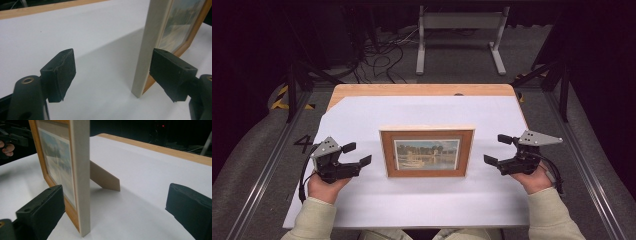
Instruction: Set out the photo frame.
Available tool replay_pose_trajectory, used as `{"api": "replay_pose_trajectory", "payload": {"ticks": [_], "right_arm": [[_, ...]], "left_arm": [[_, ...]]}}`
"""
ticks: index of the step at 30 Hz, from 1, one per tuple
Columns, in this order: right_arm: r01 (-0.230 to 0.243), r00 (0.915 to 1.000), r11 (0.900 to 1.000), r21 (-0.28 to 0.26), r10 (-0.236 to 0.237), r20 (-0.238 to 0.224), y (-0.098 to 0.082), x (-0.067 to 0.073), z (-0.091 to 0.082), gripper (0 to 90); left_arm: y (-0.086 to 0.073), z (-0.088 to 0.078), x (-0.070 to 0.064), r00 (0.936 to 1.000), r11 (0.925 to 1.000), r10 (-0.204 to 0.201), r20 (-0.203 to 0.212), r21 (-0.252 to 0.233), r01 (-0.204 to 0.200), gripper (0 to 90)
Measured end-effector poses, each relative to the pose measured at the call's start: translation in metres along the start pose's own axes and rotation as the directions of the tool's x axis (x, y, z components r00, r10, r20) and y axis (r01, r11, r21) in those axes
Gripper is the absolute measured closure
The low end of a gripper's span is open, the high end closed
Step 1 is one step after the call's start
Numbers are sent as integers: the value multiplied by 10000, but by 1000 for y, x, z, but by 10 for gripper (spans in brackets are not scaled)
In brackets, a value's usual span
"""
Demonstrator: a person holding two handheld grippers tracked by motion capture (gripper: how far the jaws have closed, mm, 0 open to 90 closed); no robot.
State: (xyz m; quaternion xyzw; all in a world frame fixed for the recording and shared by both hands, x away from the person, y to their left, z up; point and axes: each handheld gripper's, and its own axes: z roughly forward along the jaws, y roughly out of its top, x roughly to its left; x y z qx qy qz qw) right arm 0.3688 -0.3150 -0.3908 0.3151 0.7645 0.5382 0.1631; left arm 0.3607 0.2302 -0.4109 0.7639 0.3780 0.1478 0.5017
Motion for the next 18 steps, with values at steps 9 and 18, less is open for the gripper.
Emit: {"api": "replay_pose_trajectory", "payload": {"ticks": [9, 18], "right_arm": [[-140, 9998, 9998, 102, 142, -131, -14, -11, 2, 0], [-557, 9981, 9923, 1105, 583, -211, -32, -23, 15, 0]], "left_arm": [[-15, 6, 15, 9995, 9996, 203, 252, 204, -208, 204], [-24, 14, 16, 9976, 9973, 677, 120, 282, -680, 221]]}}
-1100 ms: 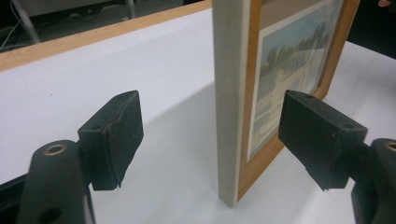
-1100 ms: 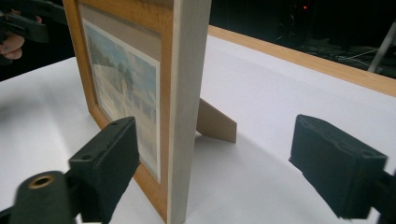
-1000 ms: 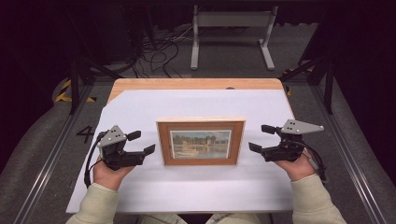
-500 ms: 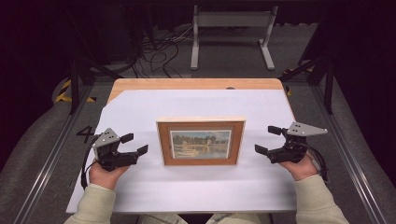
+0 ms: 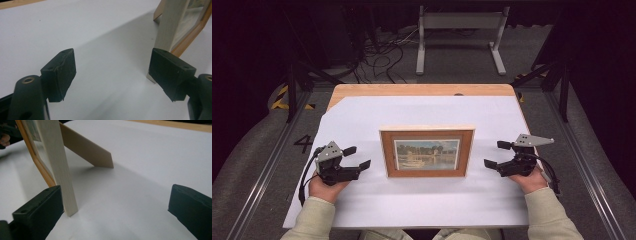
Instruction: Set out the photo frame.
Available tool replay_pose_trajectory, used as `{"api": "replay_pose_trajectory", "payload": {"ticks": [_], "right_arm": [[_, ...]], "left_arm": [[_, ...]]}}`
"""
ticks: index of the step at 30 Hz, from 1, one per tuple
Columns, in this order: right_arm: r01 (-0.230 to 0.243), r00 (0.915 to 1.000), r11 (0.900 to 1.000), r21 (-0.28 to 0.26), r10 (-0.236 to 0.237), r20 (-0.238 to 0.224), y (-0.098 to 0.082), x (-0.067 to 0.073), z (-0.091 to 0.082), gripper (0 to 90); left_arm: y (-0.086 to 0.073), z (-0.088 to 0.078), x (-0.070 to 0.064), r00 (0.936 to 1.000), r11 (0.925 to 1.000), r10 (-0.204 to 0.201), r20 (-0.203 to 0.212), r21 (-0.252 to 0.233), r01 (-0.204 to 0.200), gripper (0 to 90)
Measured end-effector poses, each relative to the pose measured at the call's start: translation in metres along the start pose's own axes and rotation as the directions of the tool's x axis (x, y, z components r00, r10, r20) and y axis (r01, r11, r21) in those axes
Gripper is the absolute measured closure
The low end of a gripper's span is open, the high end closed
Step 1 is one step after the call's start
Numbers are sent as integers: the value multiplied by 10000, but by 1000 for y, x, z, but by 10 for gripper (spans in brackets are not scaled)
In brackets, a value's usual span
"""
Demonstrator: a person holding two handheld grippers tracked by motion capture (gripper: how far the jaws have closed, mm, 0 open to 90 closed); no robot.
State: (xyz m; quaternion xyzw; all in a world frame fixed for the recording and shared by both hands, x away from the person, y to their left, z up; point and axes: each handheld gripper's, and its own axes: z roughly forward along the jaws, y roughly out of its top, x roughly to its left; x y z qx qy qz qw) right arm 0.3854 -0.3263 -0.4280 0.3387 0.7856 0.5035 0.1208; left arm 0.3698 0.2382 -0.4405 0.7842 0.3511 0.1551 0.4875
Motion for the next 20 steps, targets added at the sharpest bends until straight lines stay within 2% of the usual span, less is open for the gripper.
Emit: {"api": "replay_pose_trajectory", "payload": {"ticks": [4, 6, 8, 11, 20], "right_arm": [[-80, 9999, 9997, 250, 83, -133, -5, -2, 5, 0], [-342, 9991, 9964, 777, 361, -236, -8, -4, 10, 0], [-341, 9989, 9947, 969, 370, -283, -9, -4, 13, 0], [-279, 9992, 9953, 933, 303, -246, -9, -3, 13, 0], [-198, 9995, 9973, 702, 179, 273, -8, -4, 8, 0]], "left_arm": [[-3, 3, 2, 10000, 9999, -48, -83, 138, 49, 225], [-5, 5, 3, 9998, 9994, -214, -15, 257, 215, 229], [-5, 6, 3, 9997, 9992, -238, 10, 308, 238, 231], [-5, 6, 4, 9998, 9992, -206, 23, 349, 205, 231], [-5, 6, 6, 9995, 9992, -295, -133, 280, 299, 216]]}}
